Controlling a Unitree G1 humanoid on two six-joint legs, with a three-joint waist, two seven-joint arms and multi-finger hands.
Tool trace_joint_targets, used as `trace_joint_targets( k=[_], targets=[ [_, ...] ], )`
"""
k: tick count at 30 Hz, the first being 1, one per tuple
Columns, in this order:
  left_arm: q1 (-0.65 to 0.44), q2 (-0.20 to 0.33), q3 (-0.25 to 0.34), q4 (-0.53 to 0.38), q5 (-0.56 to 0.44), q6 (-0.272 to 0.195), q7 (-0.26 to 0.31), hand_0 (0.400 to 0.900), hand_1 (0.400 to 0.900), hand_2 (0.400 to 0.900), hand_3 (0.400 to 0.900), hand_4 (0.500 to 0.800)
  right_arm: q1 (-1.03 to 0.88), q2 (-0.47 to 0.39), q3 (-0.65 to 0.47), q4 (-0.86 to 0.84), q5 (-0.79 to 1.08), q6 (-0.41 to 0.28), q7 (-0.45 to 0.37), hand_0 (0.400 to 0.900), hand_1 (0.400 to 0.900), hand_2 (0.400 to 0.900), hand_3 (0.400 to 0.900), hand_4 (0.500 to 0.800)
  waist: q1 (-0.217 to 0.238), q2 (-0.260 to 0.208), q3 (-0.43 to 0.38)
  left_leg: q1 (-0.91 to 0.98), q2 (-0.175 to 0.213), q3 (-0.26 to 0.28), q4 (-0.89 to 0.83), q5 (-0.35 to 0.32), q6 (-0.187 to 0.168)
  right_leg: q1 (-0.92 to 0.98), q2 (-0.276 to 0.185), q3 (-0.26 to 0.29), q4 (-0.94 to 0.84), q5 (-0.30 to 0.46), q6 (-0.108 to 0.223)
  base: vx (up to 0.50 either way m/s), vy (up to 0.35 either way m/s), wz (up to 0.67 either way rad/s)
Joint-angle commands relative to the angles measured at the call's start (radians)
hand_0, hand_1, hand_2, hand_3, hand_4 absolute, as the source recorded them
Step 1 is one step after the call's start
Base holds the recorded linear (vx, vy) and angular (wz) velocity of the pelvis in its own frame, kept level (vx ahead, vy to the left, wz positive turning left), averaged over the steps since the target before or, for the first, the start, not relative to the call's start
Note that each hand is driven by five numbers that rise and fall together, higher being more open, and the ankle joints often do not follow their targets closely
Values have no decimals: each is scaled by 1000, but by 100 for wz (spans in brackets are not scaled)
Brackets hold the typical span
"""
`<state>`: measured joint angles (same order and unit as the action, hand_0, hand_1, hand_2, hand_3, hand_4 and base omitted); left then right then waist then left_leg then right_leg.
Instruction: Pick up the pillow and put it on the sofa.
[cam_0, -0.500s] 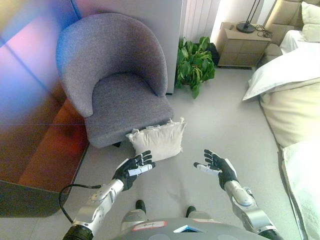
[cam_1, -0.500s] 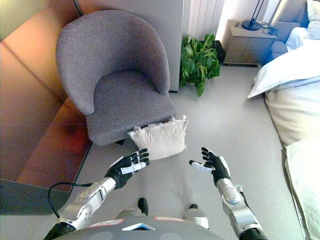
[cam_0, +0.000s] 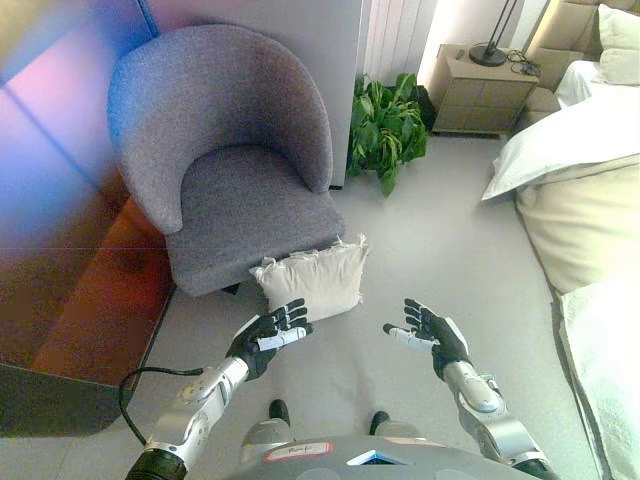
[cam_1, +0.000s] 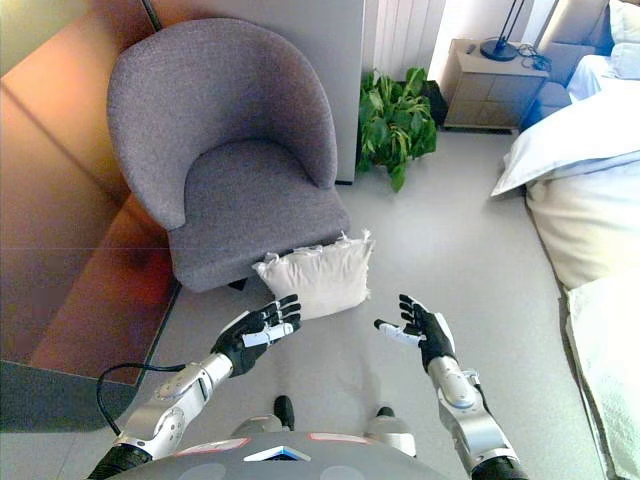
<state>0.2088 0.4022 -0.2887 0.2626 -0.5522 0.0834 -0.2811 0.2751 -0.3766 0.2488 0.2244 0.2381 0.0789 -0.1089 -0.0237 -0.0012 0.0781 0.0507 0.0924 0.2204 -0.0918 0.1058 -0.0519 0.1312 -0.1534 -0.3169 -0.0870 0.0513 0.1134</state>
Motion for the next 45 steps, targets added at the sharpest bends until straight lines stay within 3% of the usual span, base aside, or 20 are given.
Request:
trace_joint_targets(
  k=[1,16,18,19,22,25,27,30,33,36,37,39,41,43,45],
  targets=[
    [-90,27,40,-71,-2,-100,-15,900,900,900,900,800,-85,-1,-16,-83,-15,-65,-36,900,900,900,900,800,-9,-26,-5,47,-51,60,5,-119,39,-11,46,15,11,-9,-2,0,0,0],
    [-83,36,38,-84,-20,-91,0,900,900,900,900,800,-90,-21,-6,-77,-21,-92,-54,900,900,900,900,800,-10,-22,28,51,-19,60,16,-91,26,-27,75,37,41,-37,-38,50,-80,1],
    [-81,39,35,-89,-29,-95,-1,900,900,900,900,800,-90,-35,-8,-81,-16,-101,-53,900,900,900,900,800,-10,-36,51,14,-16,65,151,-123,27,-36,65,39,68,-46,-55,42,-134,-4],
    [-79,39,29,-97,-34,-93,-1,900,900,900,900,800,-91,-50,-10,-89,-9,-104,-58,900,900,900,900,800,-7,-49,74,-55,-1,68,309,-118,18,-44,55,35,87,-48,-74,30,-181,-6],
    [-73,39,22,-105,-43,-103,-6,900,900,900,900,800,-104,-91,-16,-76,15,-120,-62,900,900,900,900,800,2,-50,129,-210,54,49,573,-40,-21,-50,53,38,123,-55,-105,100,-105,-9],
    [-55,41,34,-114,-58,-101,-1,900,900,900,900,800,-103,-100,-13,-73,16,-124,-58,900,900,900,900,800,17,-22,151,-232,68,65,422,18,-35,-24,62,59,136,-77,-84,320,81,-26],
    [-39,41,40,-124,-63,-95,5,900,900,900,900,800,-91,-97,-13,-89,1,-114,-48,900,900,900,900,800,32,0,148,-226,80,58,236,95,-49,9,75,79,124,-94,-69,467,205,-43],
    [-3,25,43,-127,-66,-105,20,900,900,900,900,800,-63,-98,-16,-81,-23,-129,-17,900,900,900,900,800,61,21,140,-261,129,26,31,217,-85,76,83,119,105,-120,-60,590,252,-60],
    [31,9,51,-121,-74,-142,28,900,900,900,900,800,-49,-108,-21,-67,-39,-164,25,900,900,900,900,800,79,30,141,-296,154,3,35,251,-105,144,65,138,122,-182,-53,579,243,-61],
    [15,27,79,-115,-102,-122,33,900,900,900,900,800,-61,-103,-14,-59,-33,-151,20,900,900,900,900,800,79,9,121,-265,120,70,79,114,-54,175,-13,114,183,-217,3,486,164,-20],
    [6,35,86,-113,-98,-108,29,900,900,900,900,800,-56,-90,-15,-63,-28,-139,12,900,900,900,900,800,87,-7,115,-277,94,67,113,87,-35,197,-48,107,212,-212,28,428,178,-6],
    [8,51,101,-119,-63,-93,-14,900,900,900,900,800,-38,-63,-30,-73,-19,-117,4,900,900,900,900,800,109,-38,89,-278,29,73,141,32,36,173,-123,111,355,-48,71,451,247,6],
    [15,65,94,-128,-54,-81,-35,900,900,900,900,800,-17,-44,-42,-83,-33,-117,-6,900,900,900,900,800,115,-29,67,-234,-21,52,90,9,80,94,-161,138,589,38,93,479,335,27],
    [10,75,82,-122,-45,-87,-32,900,900,900,900,800,-8,-31,-41,-108,-43,-107,-35,900,900,900,900,800,106,-1,59,-181,-62,22,58,-17,107,-23,-166,160,814,84,91,461,344,22],
    [-10,80,67,-127,-54,-79,5,900,900,900,900,800,-27,-23,-24,-112,-75,-92,-78,900,900,900,900,800,94,23,58,-130,-86,12,38,-41,124,-153,-182,147,882,72,62,404,220,12]
  ],
)
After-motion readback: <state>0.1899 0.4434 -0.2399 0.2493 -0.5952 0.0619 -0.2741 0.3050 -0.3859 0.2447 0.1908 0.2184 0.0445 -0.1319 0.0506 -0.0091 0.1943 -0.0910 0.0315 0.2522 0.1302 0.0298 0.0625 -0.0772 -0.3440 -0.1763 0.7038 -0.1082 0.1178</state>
